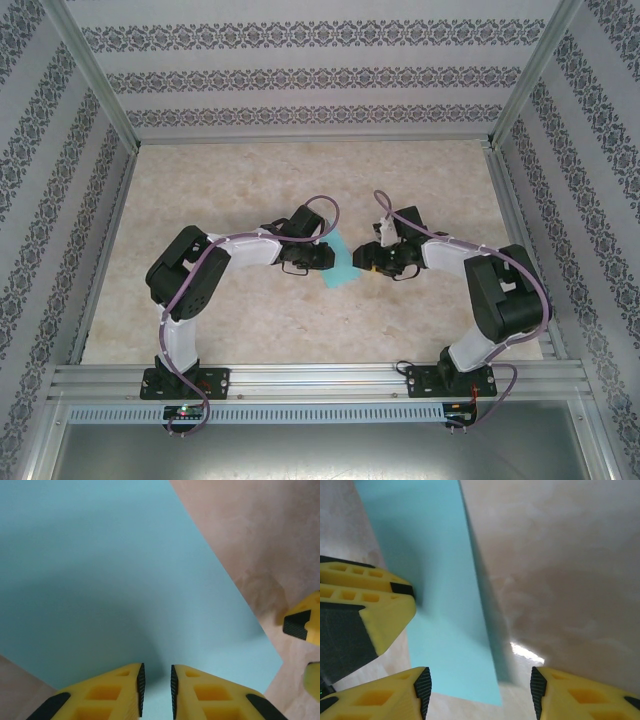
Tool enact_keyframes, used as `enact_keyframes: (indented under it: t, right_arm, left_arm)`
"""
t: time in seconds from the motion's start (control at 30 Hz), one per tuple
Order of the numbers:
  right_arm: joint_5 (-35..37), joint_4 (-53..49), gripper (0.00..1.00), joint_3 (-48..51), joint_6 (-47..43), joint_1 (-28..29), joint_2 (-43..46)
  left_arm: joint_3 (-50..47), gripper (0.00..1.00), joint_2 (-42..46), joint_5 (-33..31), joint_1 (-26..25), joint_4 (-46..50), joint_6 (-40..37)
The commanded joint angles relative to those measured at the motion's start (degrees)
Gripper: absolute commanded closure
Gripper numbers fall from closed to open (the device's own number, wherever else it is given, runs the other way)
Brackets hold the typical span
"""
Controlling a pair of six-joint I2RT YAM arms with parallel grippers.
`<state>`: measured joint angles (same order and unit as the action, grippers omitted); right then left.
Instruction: Fold a paper plane with a square sheet of paper (pick it up from the middle)
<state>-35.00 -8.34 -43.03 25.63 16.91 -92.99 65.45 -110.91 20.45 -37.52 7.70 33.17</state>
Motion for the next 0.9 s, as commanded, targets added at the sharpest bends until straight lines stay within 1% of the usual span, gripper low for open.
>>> enact_keyframes:
  t: [0.0, 0.2, 0.4, 0.53, 0.7, 0.87]
  right_arm:
    - [-3.3, 2.2, 0.44, -1.5, 0.8, 1.5, -1.5]
    - [-5.6, 3.9, 0.48, -1.7, 2.0, 2.5, -2.3]
    - [-7.2, 5.6, 0.53, -0.9, 3.7, 2.5, -0.2]
    - [-8.8, 7.8, 0.62, -0.3, 5.5, 2.4, 0.1]
    - [-10.6, 10.6, 0.79, 0.0, 7.4, 2.6, -0.5]
    - [-11.2, 12.2, 0.88, -0.8, 8.4, 3.5, -2.1]
  left_arm:
    - [-0.3, 0.76, -1.2, -0.7, -0.4, 1.3, -1.7]
    - [-1.2, 0.76, -1.0, -0.1, -0.1, 0.5, -1.7]
    - [-1.7, 0.76, -0.7, 0.4, 0.1, 0.2, -1.8]
    - [-1.8, 0.76, -0.4, 0.9, 0.2, 0.0, -1.9]
    - [-1.5, 0.76, -0.3, 1.7, 0.2, -0.5, -2.0]
    - [-1.4, 0.76, 0.0, 2.7, 0.5, -1.1, -1.9]
